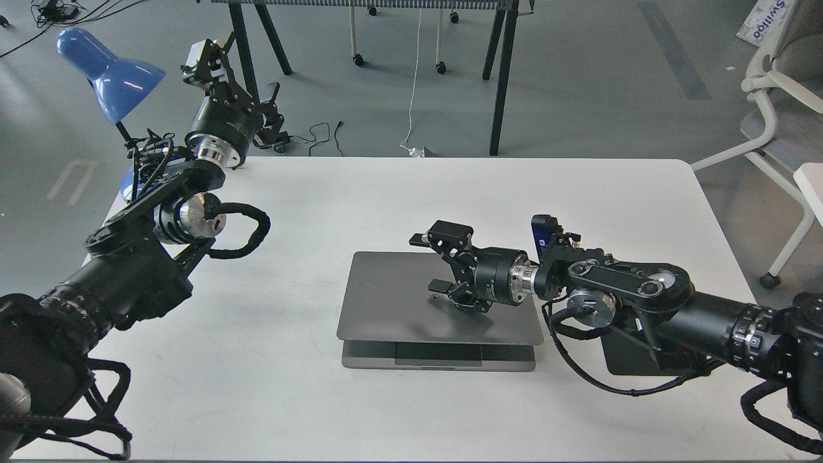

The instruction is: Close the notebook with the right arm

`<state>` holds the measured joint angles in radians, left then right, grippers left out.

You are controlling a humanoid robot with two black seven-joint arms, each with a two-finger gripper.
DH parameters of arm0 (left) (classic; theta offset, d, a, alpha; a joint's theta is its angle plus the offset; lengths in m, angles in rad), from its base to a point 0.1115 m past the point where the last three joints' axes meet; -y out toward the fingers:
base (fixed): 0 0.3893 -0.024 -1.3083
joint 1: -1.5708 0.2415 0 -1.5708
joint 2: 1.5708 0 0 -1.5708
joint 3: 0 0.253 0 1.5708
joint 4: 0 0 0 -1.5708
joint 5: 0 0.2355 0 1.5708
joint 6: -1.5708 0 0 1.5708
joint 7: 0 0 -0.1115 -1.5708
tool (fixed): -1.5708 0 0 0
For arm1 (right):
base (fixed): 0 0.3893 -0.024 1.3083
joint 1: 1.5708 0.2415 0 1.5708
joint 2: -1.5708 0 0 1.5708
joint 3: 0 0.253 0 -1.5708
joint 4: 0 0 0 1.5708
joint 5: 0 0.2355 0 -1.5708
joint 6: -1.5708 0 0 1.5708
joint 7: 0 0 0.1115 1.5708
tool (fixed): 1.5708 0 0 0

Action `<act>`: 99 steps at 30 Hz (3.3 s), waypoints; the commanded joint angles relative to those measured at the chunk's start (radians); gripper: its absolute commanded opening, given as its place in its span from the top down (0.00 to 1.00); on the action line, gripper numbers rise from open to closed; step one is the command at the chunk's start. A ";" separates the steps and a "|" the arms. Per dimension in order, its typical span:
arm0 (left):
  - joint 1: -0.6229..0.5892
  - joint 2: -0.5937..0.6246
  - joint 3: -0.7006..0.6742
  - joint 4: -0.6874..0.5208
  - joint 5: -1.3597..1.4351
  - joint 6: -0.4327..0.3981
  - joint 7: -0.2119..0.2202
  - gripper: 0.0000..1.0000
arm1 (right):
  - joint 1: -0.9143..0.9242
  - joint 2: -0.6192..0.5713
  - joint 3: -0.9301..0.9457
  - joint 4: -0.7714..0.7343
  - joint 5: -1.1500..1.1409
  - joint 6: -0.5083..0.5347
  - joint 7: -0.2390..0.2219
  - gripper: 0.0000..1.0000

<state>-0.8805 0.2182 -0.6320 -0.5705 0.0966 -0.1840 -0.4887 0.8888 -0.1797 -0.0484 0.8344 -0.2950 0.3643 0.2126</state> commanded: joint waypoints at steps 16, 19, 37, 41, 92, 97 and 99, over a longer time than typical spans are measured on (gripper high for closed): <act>0.000 0.000 0.000 0.000 -0.001 0.000 0.000 0.00 | -0.065 0.002 0.001 -0.009 -0.055 -0.007 0.002 0.00; 0.000 0.000 0.000 0.001 -0.001 0.000 0.000 0.00 | -0.042 0.002 0.021 -0.009 -0.053 -0.011 0.004 0.00; 0.000 0.000 0.000 0.000 -0.001 -0.002 0.000 0.00 | 0.047 -0.023 0.858 -0.229 -0.033 -0.059 0.013 0.00; 0.000 -0.002 0.000 0.000 -0.003 -0.002 0.000 0.00 | -0.001 -0.029 0.924 -0.229 -0.021 0.041 0.051 0.00; 0.002 -0.002 0.000 0.000 -0.003 -0.002 0.000 0.00 | -0.060 -0.009 0.884 -0.201 0.119 -0.021 0.053 0.00; 0.002 -0.002 0.000 0.000 -0.003 -0.002 0.000 0.00 | -0.086 -0.026 0.883 -0.083 0.116 -0.002 0.051 0.00; 0.001 -0.002 0.000 0.000 -0.003 -0.002 0.000 0.00 | -0.088 -0.035 0.883 -0.066 0.116 -0.008 0.051 0.00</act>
<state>-0.8796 0.2163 -0.6318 -0.5707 0.0936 -0.1856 -0.4887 0.8077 -0.2033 0.8342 0.7344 -0.1783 0.3617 0.2653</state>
